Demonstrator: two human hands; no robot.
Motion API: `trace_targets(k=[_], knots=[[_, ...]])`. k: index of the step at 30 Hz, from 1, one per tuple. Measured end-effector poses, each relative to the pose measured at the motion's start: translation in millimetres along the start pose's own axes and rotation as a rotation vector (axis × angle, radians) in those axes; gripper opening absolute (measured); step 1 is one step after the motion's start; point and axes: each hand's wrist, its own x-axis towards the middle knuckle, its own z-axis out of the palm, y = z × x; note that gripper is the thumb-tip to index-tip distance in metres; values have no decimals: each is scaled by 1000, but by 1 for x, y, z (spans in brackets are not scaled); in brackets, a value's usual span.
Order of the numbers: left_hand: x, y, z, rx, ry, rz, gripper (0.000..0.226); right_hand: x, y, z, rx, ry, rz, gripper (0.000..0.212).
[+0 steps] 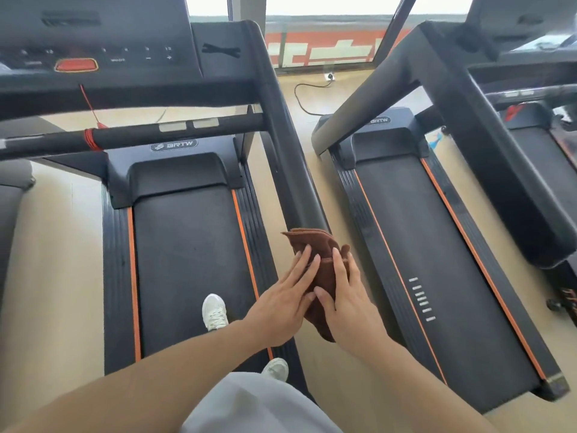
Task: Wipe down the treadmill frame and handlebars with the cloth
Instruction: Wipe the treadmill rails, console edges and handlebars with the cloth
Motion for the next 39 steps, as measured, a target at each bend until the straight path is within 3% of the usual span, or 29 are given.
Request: trace_targets(k=[8, 14, 19, 23, 39], knots=[[61, -32, -58, 235, 70, -31, 60, 99, -21, -23, 21, -61, -91, 69], [128, -81, -147, 404, 130, -6, 64, 207, -67, -28, -59, 23, -88, 65], [152, -120, -231, 369, 165, 70, 65, 272, -97, -39, -155, 49, -168, 59], [163, -148, -277, 354, 209, 29, 65, 319, -114, -46, -165, 56, -167, 53], [238, -193, -363, 141, 305, -33, 58, 534, -182, -78, 30, 37, -212, 54]])
